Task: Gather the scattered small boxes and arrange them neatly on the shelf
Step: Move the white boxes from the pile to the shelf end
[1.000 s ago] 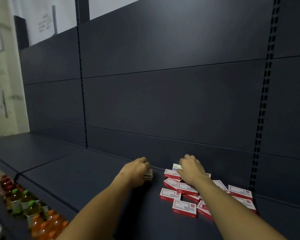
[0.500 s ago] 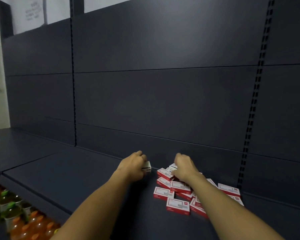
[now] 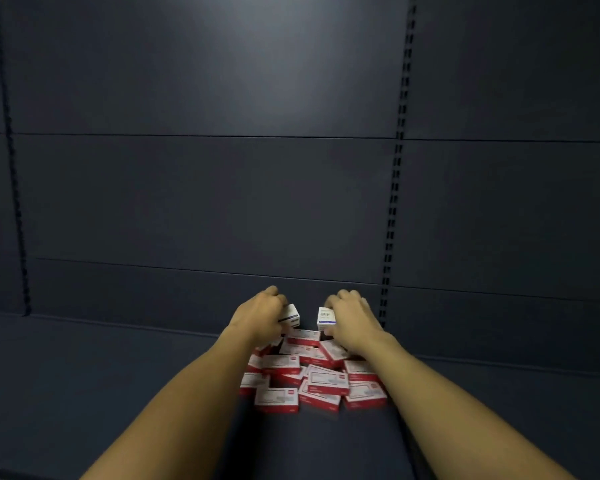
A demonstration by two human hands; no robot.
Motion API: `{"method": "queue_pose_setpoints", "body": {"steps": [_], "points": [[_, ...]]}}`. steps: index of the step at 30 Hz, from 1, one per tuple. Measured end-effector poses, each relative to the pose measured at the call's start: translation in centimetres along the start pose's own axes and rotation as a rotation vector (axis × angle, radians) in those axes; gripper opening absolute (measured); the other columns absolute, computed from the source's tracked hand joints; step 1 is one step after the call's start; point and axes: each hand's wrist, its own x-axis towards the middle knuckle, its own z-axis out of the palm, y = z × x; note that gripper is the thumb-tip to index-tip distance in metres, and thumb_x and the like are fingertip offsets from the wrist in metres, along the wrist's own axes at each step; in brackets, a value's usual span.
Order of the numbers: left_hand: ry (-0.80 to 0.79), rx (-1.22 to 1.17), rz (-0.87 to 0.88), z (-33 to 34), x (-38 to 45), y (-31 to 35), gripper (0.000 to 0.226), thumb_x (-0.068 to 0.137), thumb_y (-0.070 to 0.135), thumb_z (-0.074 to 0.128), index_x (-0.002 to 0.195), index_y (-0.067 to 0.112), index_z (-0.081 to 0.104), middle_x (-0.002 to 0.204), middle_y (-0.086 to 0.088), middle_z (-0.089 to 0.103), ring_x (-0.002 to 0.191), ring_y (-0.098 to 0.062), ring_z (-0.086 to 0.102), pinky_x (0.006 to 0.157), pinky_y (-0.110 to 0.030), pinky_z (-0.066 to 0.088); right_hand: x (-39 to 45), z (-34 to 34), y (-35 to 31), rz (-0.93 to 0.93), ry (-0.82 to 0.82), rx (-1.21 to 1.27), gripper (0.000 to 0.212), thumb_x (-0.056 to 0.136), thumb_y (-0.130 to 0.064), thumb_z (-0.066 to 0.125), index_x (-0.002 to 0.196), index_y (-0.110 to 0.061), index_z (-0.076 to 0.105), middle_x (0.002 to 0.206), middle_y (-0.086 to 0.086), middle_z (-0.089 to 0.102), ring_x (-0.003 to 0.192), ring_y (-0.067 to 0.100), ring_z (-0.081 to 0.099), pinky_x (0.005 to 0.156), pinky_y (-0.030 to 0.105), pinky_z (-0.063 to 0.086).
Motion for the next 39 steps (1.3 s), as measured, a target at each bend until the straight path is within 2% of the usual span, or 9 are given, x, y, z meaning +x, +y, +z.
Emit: {"method": "queue_pose_setpoints", "body": {"steps": [6, 12, 17, 25, 28, 31, 34, 39], "points": [[-0.027, -0.071, 0.127, 1.9, 1.8, 6.8, 0.038, 0.088, 0.034, 0.070, 0.122, 0.019, 0.060, 0.115, 0.004, 0.049, 0.103, -0.022, 0.057, 0.081, -0.040, 0.051, -4.1, -2.6, 5.9, 0.098, -0.001, -0.014, 0.052, 0.083, -0.033, 0.076, 0.128, -0.015, 0.055, 0.125, 0.002, 0.053, 0.119, 0.023, 0.043, 0.104, 0.034, 0.037], [-0.046, -0.119, 0.209, 3.2, 2.6, 14.1, 0.031, 0.083, 0.021, 0.066, 0.114, 0.015, 0.061, 0.112, 0.002, 0.048, 0.106, -0.022, 0.055, 0.079, -0.039, 0.052, -9.6, -5.7, 12.0, 0.209, -0.012, -0.134, 0.044, 0.086, -0.031, 0.072, 0.123, -0.014, 0.056, 0.123, 0.004, 0.053, 0.117, 0.024, 0.045, 0.101, 0.033, 0.039], [-0.084, -0.136, 0.296, 3.5, 2.6, 21.9, 0.039, 0.084, 0.031, 0.073, 0.119, 0.017, 0.059, 0.116, 0.001, 0.050, 0.107, -0.022, 0.054, 0.085, -0.040, 0.052, -15.4, -9.1, 17.6, 0.328, -0.019, -0.168, 0.045, 0.085, -0.032, 0.072, 0.123, -0.014, 0.056, 0.123, 0.004, 0.054, 0.117, 0.024, 0.046, 0.102, 0.033, 0.039], [-0.115, -0.150, 0.438, 3.8, 0.6, 34.6, 0.032, 0.084, 0.027, 0.068, 0.114, 0.019, 0.059, 0.110, 0.003, 0.051, 0.096, -0.018, 0.052, 0.077, -0.034, 0.050, -25.9, -14.0, 25.6, 0.501, -0.061, -0.258, 0.045, 0.086, -0.035, 0.070, 0.124, -0.016, 0.056, 0.123, 0.004, 0.055, 0.115, 0.023, 0.048, 0.101, 0.034, 0.039], [-0.111, -0.162, 0.486, 3.8, -0.5, 38.7, 0.031, 0.083, 0.027, 0.066, 0.112, 0.019, 0.059, 0.107, 0.005, 0.050, 0.099, -0.018, 0.054, 0.073, -0.031, 0.045, -29.5, -15.8, 28.1, 0.559, -0.049, -0.278, 0.043, 0.086, -0.033, 0.068, 0.124, -0.016, 0.056, 0.123, 0.005, 0.054, 0.116, 0.024, 0.047, 0.101, 0.034, 0.038], [-0.133, -0.160, 0.530, 4.0, -1.6, 42.4, 0.033, 0.083, 0.031, 0.067, 0.112, 0.019, 0.059, 0.108, 0.005, 0.051, 0.100, -0.018, 0.054, 0.074, -0.031, 0.045, -33.1, -17.3, 30.2, 0.601, -0.049, -0.302, 0.042, 0.086, -0.033, 0.066, 0.124, -0.016, 0.056, 0.124, 0.005, 0.054, 0.118, 0.025, 0.047, 0.101, 0.036, 0.036], [-0.163, -0.159, 0.569, 4.1, -2.8, 46.1, 0.035, 0.084, 0.035, 0.071, 0.113, 0.018, 0.059, 0.109, 0.005, 0.050, 0.092, -0.014, 0.049, 0.075, -0.030, 0.044, -36.6, -18.6, 32.1, 0.631, -0.056, -0.328, 0.042, 0.085, -0.035, 0.066, 0.122, -0.018, 0.059, 0.124, 0.004, 0.056, 0.119, 0.026, 0.048, 0.101, 0.037, 0.037], [-0.155, -0.159, 0.636, 3.8, -4.7, 51.8, 0.038, 0.085, 0.039, 0.071, 0.114, 0.017, 0.059, 0.113, 0.003, 0.052, 0.102, -0.018, 0.054, 0.077, -0.030, 0.044, -42.0, -21.4, 35.1, 0.681, -0.051, -0.361, 0.039, 0.083, -0.037, 0.065, 0.118, -0.019, 0.061, 0.123, 0.004, 0.059, 0.119, 0.025, 0.050, 0.098, 0.037, 0.038]]}}
